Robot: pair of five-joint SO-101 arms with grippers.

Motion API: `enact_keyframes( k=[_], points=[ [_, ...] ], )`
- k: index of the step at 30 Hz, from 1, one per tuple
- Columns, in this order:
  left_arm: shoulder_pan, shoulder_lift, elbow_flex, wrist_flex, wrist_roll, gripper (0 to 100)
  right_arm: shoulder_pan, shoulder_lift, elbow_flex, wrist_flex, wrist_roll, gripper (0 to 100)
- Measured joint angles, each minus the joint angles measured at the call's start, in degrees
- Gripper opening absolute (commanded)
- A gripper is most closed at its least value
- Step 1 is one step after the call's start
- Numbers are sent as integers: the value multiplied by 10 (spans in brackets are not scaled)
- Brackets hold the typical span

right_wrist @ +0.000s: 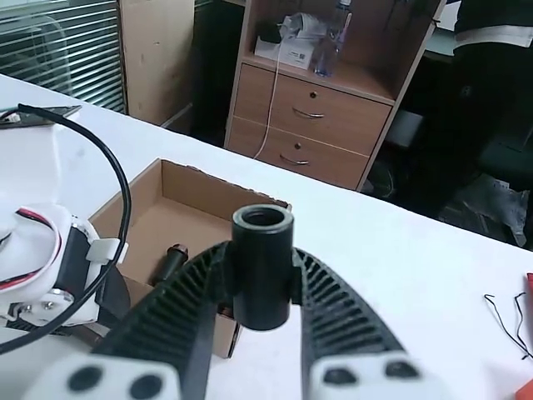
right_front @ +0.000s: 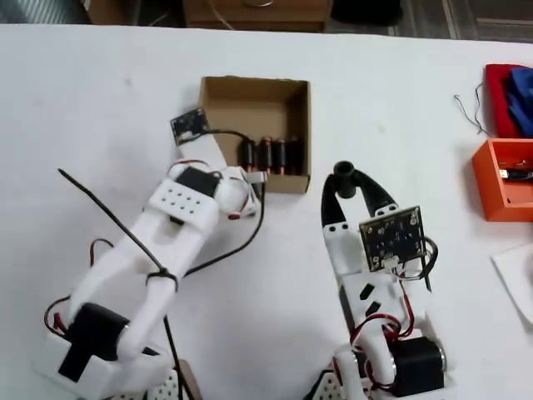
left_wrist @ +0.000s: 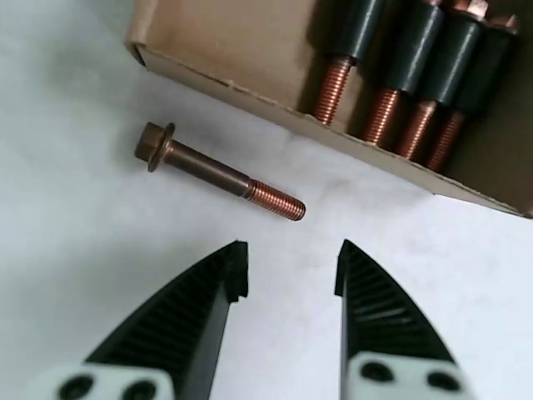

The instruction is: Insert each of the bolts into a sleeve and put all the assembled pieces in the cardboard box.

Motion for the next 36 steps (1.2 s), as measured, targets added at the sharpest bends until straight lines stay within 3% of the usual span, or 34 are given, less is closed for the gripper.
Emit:
enact_keyframes(
  k=[8, 16, 36],
  points=[
    [3, 0, 3, 0, 5, 192, 0, 0, 0, 0, 0, 21],
    [3, 0, 3, 0, 101, 192, 0, 0, 0, 0, 0, 21],
    [3, 0, 3, -12, 105, 193, 0, 0, 0, 0, 0, 21]
  ],
)
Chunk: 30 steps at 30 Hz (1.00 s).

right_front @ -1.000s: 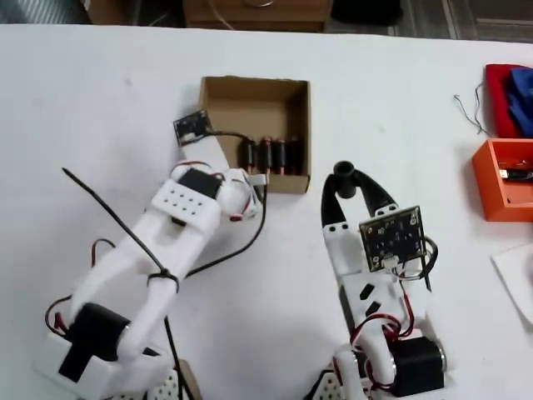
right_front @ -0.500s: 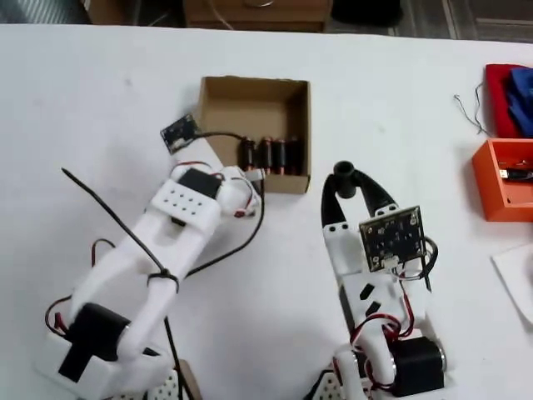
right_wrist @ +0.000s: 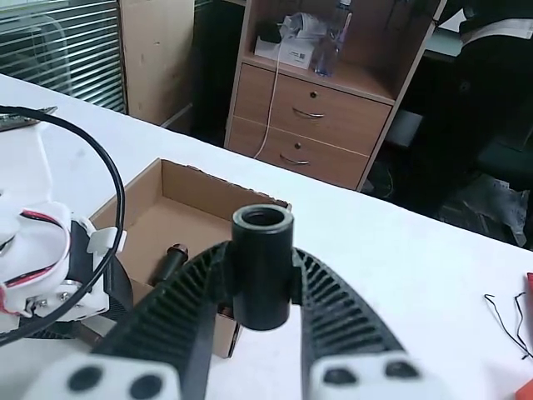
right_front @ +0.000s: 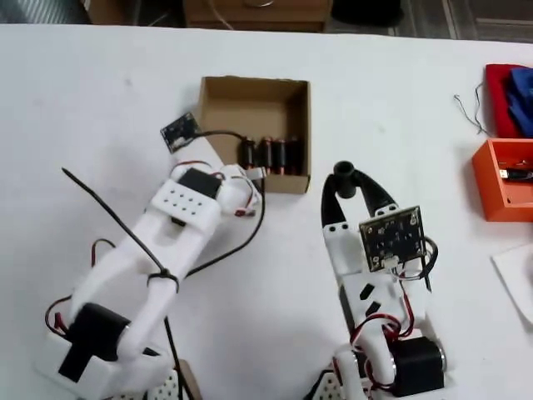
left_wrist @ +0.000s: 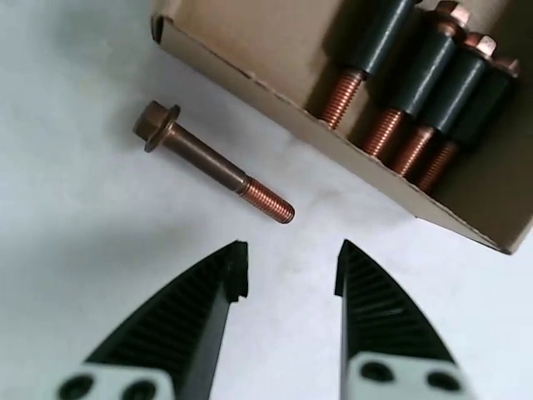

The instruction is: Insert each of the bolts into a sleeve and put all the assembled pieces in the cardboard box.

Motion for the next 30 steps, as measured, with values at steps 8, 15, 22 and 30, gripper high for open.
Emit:
enact_keyframes(
  k=[8, 15, 22, 30],
  points=[
    [0, 0, 0, -5, 10, 192, 0, 0, 0, 0, 0, 21],
    [0, 23, 0, -47, 69, 192, 0, 0, 0, 0, 0, 21],
    [-1, 105, 0, -58, 106, 192, 0, 0, 0, 0, 0, 21],
    [-11, 113, -13, -58, 113, 192, 0, -1, 13, -4, 0, 21]
  ],
)
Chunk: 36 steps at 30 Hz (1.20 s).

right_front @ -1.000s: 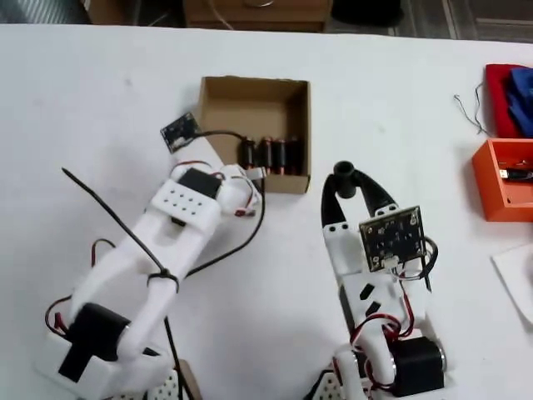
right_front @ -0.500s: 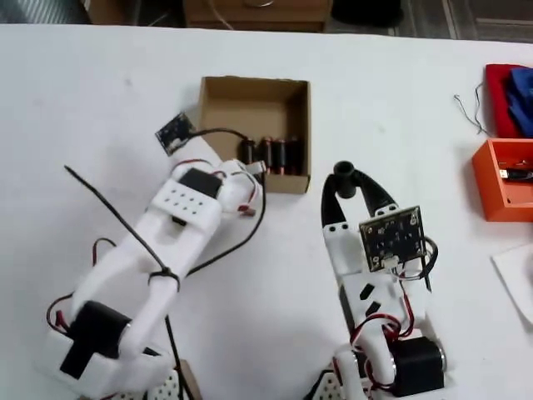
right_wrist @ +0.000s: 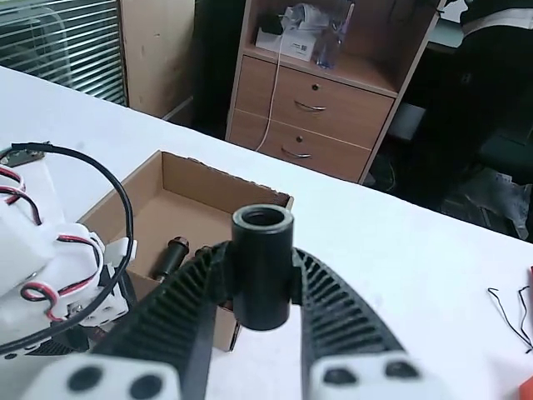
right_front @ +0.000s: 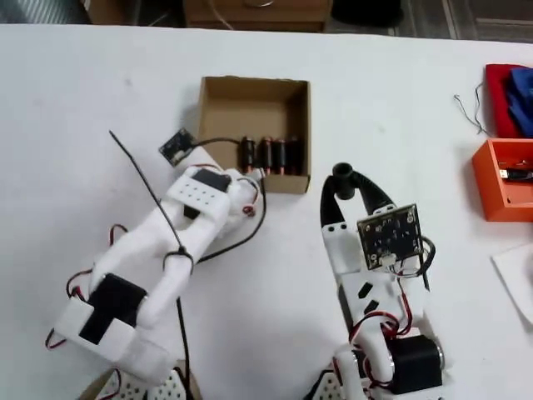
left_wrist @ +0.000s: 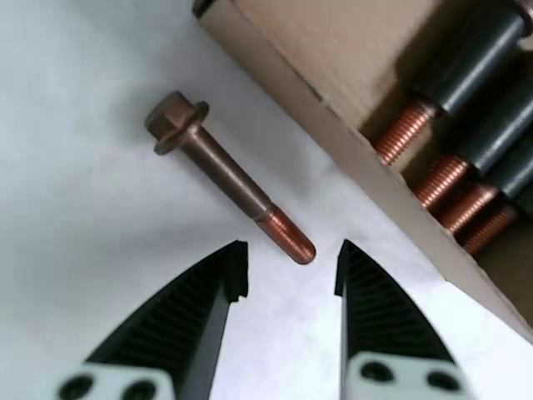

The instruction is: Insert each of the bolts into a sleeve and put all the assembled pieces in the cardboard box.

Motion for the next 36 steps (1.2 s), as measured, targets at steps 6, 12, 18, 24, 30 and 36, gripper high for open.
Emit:
enact_keyframes(
  k=[6, 12, 18, 24, 30, 36],
  points=[
    [-54, 0, 0, 0, 12, 192, 0, 0, 0, 0, 0, 21],
    [-60, 0, 0, 0, 12, 192, 0, 0, 0, 0, 0, 21],
    [-66, 47, 0, 0, 12, 192, 0, 0, 0, -2, 0, 21],
    [-66, 80, -18, 0, 12, 170, 0, 0, 0, -2, 0, 21],
    [-65, 82, -28, 7, 15, 34, 0, 0, 0, -2, 0, 21],
    [-65, 85, -64, 93, 3, 26, 0, 0, 0, -2, 0, 21]
  ],
)
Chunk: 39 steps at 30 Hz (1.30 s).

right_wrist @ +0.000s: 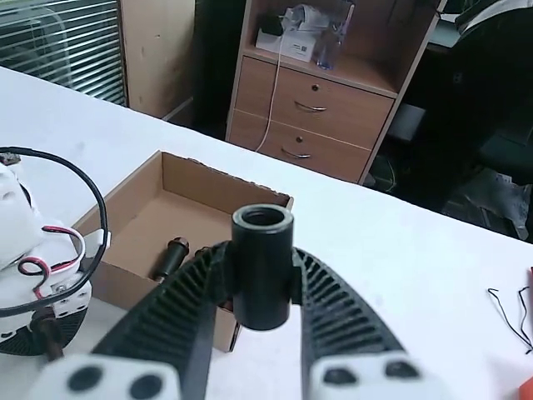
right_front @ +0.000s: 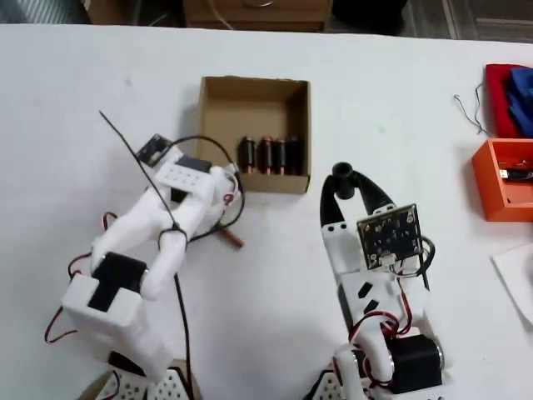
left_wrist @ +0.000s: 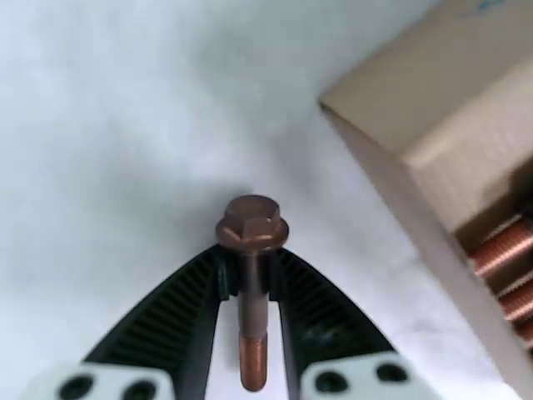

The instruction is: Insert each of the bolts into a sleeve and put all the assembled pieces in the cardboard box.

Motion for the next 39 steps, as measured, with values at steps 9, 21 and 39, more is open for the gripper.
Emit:
enact_keyframes(
  k=[9, 21, 39],
  points=[
    [-8, 3, -229, 329, -242, 26, 0, 0, 0, 0, 0, 21],
    [-313, 93, -295, 271, -762, 26, 0, 0, 0, 0, 0, 21],
    [-325, 203, -305, 170, -899, 133, 0, -1, 0, 0, 0, 21]
  ],
)
